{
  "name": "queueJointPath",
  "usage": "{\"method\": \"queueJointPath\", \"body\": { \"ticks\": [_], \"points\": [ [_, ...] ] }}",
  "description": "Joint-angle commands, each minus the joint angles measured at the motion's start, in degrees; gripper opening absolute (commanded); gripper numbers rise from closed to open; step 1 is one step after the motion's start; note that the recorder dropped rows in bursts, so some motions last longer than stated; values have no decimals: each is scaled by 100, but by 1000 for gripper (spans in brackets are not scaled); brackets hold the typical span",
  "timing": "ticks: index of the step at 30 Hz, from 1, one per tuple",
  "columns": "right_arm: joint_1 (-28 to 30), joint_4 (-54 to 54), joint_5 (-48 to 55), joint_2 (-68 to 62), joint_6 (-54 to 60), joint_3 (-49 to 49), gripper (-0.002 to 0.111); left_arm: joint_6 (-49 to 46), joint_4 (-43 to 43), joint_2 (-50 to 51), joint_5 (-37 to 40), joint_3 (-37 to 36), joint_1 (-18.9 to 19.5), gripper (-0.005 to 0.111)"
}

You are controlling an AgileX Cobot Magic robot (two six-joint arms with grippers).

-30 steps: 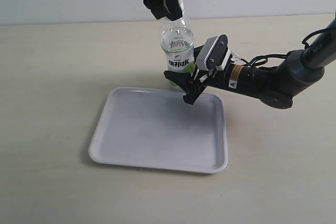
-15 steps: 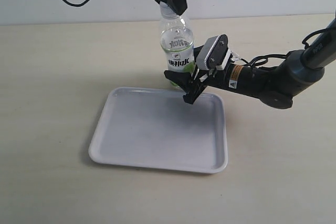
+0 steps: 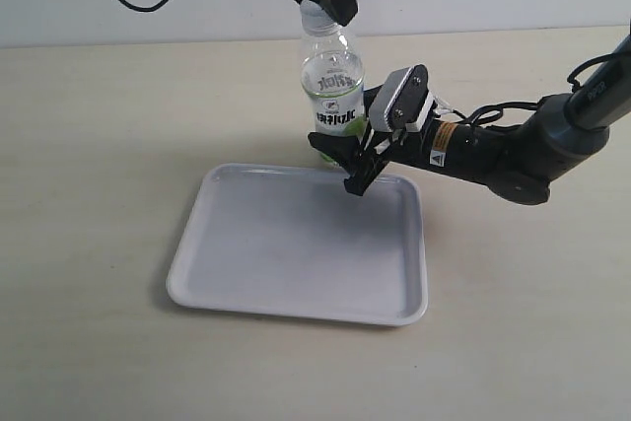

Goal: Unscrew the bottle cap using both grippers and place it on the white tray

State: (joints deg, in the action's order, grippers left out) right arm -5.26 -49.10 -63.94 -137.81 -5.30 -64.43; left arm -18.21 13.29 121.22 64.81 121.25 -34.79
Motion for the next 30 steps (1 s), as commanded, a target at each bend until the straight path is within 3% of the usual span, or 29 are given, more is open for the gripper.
{"method": "queueJointPath", "body": {
  "ticks": [1, 12, 17, 20, 25, 30],
  "points": [
    [-4, -42, 255, -16, 75, 5, 0, 61, 86, 16, -85, 25, -20, 60],
    [-4, -42, 255, -16, 75, 5, 0, -181, -199, -243, -249, 25, 22, 60],
    [-4, -42, 255, -16, 75, 5, 0, -732, -177, -472, -348, 25, 19, 60],
    [-4, -42, 268, -16, 75, 5, 0, -1554, -177, -617, -156, 25, 19, 60],
    [-4, -42, 278, -16, 75, 5, 0, -4359, -202, -747, 515, 25, 19, 59],
    [-4, -42, 278, -16, 75, 5, 0, -4894, -202, -698, 515, 25, 9, 59]
  ]
}}
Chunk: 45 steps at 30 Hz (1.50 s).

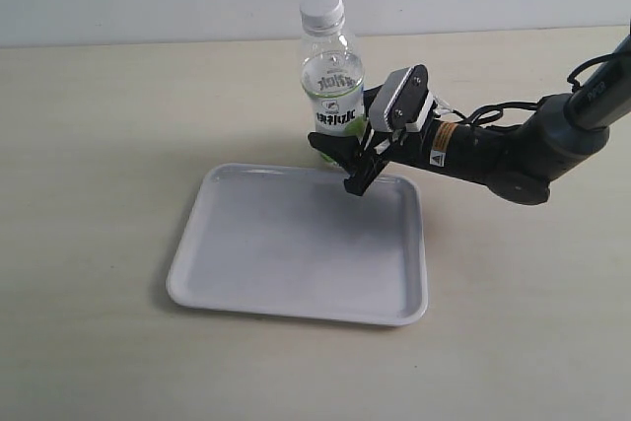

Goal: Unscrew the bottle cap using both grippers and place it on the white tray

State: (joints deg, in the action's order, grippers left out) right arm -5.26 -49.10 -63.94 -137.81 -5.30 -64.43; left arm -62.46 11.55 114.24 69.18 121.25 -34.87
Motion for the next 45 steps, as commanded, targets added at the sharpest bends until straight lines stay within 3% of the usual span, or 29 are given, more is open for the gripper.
{"method": "queueJointPath", "body": {
  "ticks": [1, 28, 45],
  "points": [
    [-4, -42, 278, -16, 75, 5, 0, -470, -29, 14, 79, 25, 17, 59],
    [-4, -42, 278, -16, 75, 5, 0, -481, -5, 737, -149, 25, 17, 59],
    [-4, -42, 300, -16, 75, 5, 0, -306, -5, 653, -172, 25, 17, 59]
  ]
}}
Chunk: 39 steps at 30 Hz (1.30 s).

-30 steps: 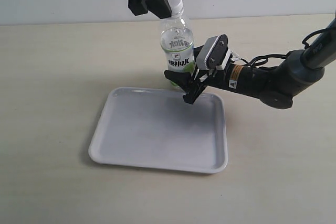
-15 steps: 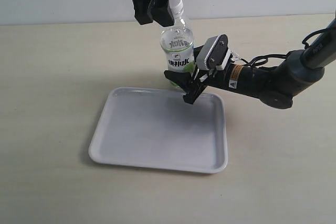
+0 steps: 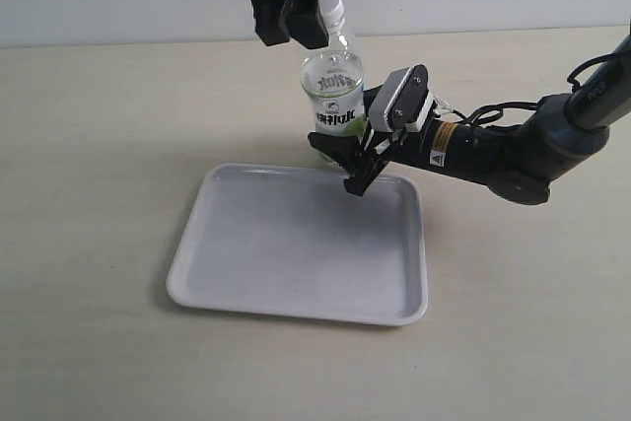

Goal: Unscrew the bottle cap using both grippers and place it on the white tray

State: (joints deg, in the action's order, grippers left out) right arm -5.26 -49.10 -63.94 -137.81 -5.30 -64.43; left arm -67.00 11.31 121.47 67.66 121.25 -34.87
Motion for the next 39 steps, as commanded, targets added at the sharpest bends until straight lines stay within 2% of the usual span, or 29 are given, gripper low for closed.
{"method": "queueJointPath", "body": {
  "ticks": [1, 4, 6, 9, 13, 19, 28, 39],
  "points": [
    [-4, -42, 300, -16, 75, 5, 0, 148, 19, -70, -20, 25, 17, 59],
    [-4, -42, 318, -16, 75, 5, 0, 308, 19, -70, -20, 25, 17, 59],
    [-4, -15, 316, -16, 75, 5, 0, 357, 19, -70, -20, 25, 17, 53],
    [-4, -15, 316, -16, 75, 5, 0, 653, 19, -70, -44, 25, 17, 36],
    [-4, -15, 316, -16, 75, 5, 0, 762, 19, -70, -57, 25, 17, 0],
    [-4, -15, 316, -16, 75, 5, 0, 1220, 32, -70, -97, 25, 17, 0],
    [-4, -15, 316, -16, 75, 5, 0, 3121, 22, -70, -306, 25, 17, 0],
    [-4, -15, 316, -16, 51, 5, 0, 4762, -3, -77, -326, 25, 17, 0]
  ]
}}
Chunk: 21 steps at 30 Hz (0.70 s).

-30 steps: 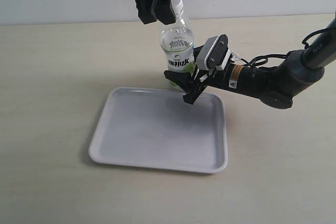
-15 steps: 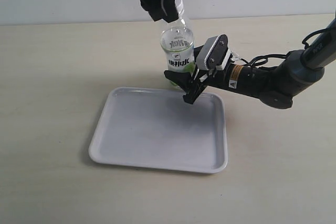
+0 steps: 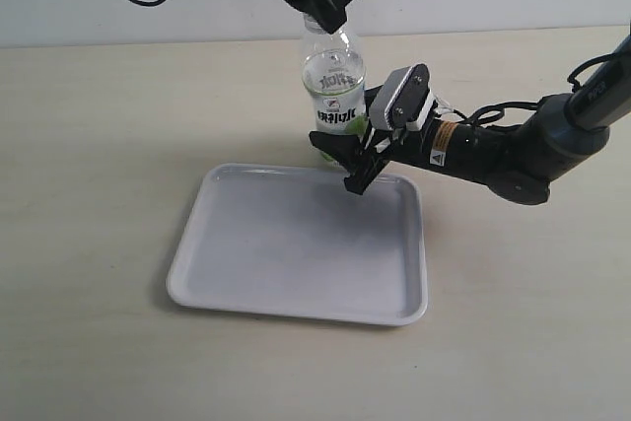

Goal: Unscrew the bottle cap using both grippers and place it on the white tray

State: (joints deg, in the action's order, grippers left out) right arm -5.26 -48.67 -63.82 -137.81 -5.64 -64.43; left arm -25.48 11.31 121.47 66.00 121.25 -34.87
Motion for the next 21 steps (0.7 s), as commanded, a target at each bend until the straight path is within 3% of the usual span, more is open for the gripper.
{"method": "queueJointPath", "body": {
  "ticks": [1, 18, 21],
  "points": [
    [-4, -58, 304, -16, 85, 5, 0, 710, -3, -88, -160, 25, 17, 0],
    [-4, -58, 304, -16, 5, 5, 0, 919, -23, -307, -321, 25, 17, 0],
    [-4, -58, 304, -16, 5, 5, 0, 601, -23, -360, -298, 25, 17, 0]
  ]
}}
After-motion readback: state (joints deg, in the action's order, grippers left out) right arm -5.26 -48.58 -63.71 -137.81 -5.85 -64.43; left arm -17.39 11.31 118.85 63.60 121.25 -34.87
